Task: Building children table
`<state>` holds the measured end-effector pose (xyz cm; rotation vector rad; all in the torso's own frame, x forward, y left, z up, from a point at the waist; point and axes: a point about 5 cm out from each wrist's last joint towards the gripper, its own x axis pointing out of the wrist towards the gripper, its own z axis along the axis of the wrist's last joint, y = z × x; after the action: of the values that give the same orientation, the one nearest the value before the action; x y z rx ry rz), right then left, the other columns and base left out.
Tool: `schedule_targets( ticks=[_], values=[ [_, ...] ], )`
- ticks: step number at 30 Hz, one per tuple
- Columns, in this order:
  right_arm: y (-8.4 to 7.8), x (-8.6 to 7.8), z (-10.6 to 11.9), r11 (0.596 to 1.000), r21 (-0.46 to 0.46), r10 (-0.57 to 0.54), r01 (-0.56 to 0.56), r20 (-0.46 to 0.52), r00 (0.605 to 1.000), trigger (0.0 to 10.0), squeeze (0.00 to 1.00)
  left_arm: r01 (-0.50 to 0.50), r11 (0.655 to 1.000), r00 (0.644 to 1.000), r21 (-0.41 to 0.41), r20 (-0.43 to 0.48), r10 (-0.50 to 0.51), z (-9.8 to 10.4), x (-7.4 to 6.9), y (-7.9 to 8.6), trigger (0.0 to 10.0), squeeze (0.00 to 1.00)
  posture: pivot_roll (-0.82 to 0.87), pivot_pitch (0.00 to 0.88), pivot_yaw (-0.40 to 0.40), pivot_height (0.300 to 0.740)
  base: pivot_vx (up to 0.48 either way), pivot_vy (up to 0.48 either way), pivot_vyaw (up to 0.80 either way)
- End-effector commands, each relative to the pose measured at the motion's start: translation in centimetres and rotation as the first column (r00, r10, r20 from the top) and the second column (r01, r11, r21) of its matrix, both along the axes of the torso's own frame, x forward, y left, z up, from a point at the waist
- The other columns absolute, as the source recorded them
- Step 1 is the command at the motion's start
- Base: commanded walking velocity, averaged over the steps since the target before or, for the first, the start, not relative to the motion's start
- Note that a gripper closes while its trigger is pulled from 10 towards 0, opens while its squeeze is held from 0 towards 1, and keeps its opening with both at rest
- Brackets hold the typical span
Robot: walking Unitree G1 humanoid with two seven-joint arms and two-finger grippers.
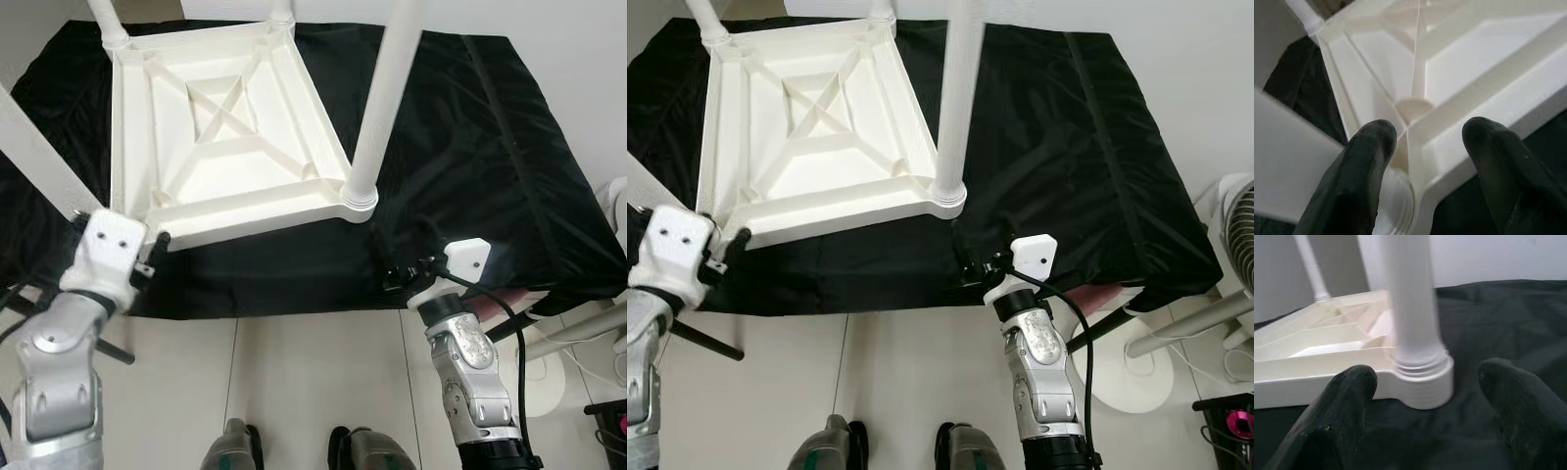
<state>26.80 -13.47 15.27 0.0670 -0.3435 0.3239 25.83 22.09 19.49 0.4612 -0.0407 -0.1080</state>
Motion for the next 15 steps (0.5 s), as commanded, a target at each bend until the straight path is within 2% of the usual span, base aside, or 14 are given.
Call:
schedule_targets(
  ticks=[1, 2, 3, 4, 5, 6, 9, 11, 13, 14, 15],
  values=[
    [0.3, -0.1, -0.4, 0.999, -0.003, 0.031, -0.032, -0.018, 0.999, 10.0, 0.0, -0.151, 0.988, 0.984, -0.042, 0.089, 0.154, 0.2, 0.1, -0.1, 10.0, 0.0, 0.05, 0.179, 0.007, 0.74, 0.0, 0.0, 0.0],
    [0.3, -0.1, -0.4, 0.999, -0.003, 0.031, -0.032, -0.018, 0.999, 10.0, 0.0, -0.151, 0.988, 0.984, -0.042, 0.089, 0.154, 0.2, 0.1, -0.1, 10.0, 0.0, 0.05, 0.179, 0.007, 0.74, 0.0, 0.0, 0.0],
    [0.3, -0.2, -0.4, 0.999, -0.02, 0.05, -0.051, -0.02, 0.999, 10.0, 0.0, -0.08, 0.994, 0.993, -0.079, 0.083, 0.086, 0.2, 0.4, -1.4, 10.0, 0.0, 0.03, 0.179, 0.01, 0.74, 0.0, 0.0, 0.0],
    [0.3, -0.2, -0.4, 0.999, -0.02, 0.05, -0.051, -0.02, 0.999, 10.0, 0.0, -0.08, 0.994, 0.993, -0.079, 0.083, 0.086, 0.2, 0.4, -1.4, 10.0, 0.0, 0.03, 0.179, 0.01, 0.74, 0.0, 0.0, 0.0],
    [-0.1, -0.2, -0.4, 0.997, -0.033, 0.063, -0.064, -0.031, 0.998, 10.0, 0.0, 0.107, 0.979, 0.993, -0.173, 0.06, -0.098, 0.1, 1.1, -4.2, 10.0, 0.0, 0.02, 0.177, 0.011, 0.74, 0.0, 0.0, 0.0],
    [-0.1, -0.2, -0.4, 0.997, -0.033, 0.063, -0.064, -0.031, 0.998, 10.0, 0.0, 0.107, 0.979, 0.993, -0.173, 0.06, -0.098, 0.1, 1.1, -4.2, 10.0, 0.0, 0.02, 0.177, 0.011, 0.74, 0.0, 0.0, 0.0],
    [-0.9, 0.1, -0.4, 0.998, -0.037, 0.042, -0.044, -0.04, 0.998, 10.0, 0.0, 0.275, 0.927, 0.96, -0.255, 0.017, -0.28, -0.3, 1.8, -6.5, 10.0, 0.0, 0.01, 0.176, 0.01, 0.74, 0.0, 0.0, 0.0],
    [-0.9, 0.1, -0.4, 0.998, -0.037, 0.042, -0.044, -0.04, 0.998, 10.0, 0.0, 0.275, 0.927, 0.96, -0.255, 0.017, -0.28, -0.3, 1.8, -6.5, 10.0, 0.0, 0.01, 0.176, 0.01, 0.74, 0.0, 0.0, 0.0],
    [-1.3, 0.3, -0.4, 0.999, -0.036, 0.016, -0.018, -0.041, 0.999, 10.0, 0.0, 0.377, 0.871, 0.917, -0.315, -0.004, -0.398, -0.7, 1.9, -7.5, 10.0, 0.0, -0.01, 0.174, 0.006, 0.74, 0.0, 0.0, 0.0],
    [-1.5, 0.4, -0.3, 0.999, -0.034, 0.0, -0.002, -0.041, 0.999, 10.0, 0.07, 0.431, 0.838, 0.882, -0.335, -0.041, -0.47, -1.1, 1.9, -8.1, 10.0, 0.0, -0.04, 0.175, -0.005, 0.74, 0.0, 0.0, 0.0],
    [-1.6, 0.6, -0.3, 0.999, -0.033, -0.01, 0.009, -0.041, 0.999, 10.0, 0.07, 0.465, 0.814, 0.854, -0.348, -0.068, -0.516, -1.3, 1.8, -8.5, 10.0, 0.0, -0.04, 0.175, -0.005, 0.74, 0.0, 0.0, 0.0]
  ],
)
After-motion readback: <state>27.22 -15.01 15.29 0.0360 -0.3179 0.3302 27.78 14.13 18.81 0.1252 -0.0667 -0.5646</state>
